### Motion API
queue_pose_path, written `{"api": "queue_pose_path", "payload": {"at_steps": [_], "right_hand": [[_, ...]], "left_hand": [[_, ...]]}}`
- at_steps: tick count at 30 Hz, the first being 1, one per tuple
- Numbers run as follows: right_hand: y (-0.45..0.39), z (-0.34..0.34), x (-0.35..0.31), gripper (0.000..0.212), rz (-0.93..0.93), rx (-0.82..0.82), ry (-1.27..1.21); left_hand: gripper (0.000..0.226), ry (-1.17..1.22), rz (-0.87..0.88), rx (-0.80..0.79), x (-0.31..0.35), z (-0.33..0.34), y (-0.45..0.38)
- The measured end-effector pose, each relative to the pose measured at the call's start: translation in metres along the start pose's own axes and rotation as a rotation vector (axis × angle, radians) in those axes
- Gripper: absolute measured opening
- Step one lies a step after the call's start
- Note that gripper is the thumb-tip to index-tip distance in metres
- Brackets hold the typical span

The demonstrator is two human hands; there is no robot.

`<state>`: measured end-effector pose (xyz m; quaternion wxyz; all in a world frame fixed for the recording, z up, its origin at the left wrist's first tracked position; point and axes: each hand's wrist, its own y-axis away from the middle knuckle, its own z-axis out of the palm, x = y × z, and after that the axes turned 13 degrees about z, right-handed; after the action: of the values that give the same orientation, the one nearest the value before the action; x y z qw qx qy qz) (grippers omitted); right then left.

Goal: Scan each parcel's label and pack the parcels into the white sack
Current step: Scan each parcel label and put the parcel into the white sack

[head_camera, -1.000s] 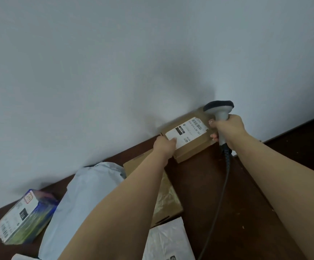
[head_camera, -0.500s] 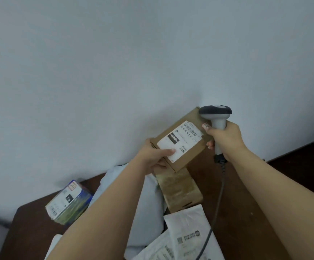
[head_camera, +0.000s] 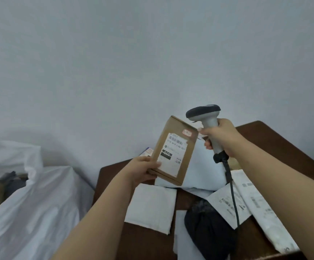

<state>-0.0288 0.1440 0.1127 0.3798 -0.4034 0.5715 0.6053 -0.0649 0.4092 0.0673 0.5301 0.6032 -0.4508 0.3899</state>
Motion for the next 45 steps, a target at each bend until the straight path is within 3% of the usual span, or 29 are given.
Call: {"api": "queue_pose_path", "payload": {"at_steps": [2,5,8,11,16,20,28,45], "right_hand": [[0.021,0.029,-0.007,0.017,0.024,-0.075,0.003],[0.048,0.064,-0.017,0.024,0.113,-0.226,-0.003],[0.070,0.092,-0.027,0.028,0.169,-0.331,0.005],[0.086,0.112,-0.034,0.026,0.143,-0.355,0.039],[0.102,0.121,-0.052,0.020,0.085,-0.383,0.070],[0.109,0.116,-0.066,0.016,0.060,-0.397,0.076],[0.114,0.097,-0.076,0.015,0.072,-0.450,0.084],[0.128,0.093,-0.070,0.018,0.080,-0.549,0.142]], "left_hand": [[0.041,0.103,0.042,0.111,-0.016,-0.026,0.020],[0.033,0.217,0.101,0.312,-0.032,-0.051,0.043],[0.042,0.261,0.137,0.454,-0.040,-0.069,0.055],[0.056,0.298,0.174,0.543,-0.038,-0.079,0.065],[0.058,0.335,0.239,0.680,-0.025,-0.082,0.076],[0.051,0.356,0.279,0.739,-0.020,-0.082,0.079],[0.064,0.386,0.300,0.865,-0.018,-0.072,0.082],[0.058,0.435,0.361,0.922,-0.022,-0.065,0.103]]}}
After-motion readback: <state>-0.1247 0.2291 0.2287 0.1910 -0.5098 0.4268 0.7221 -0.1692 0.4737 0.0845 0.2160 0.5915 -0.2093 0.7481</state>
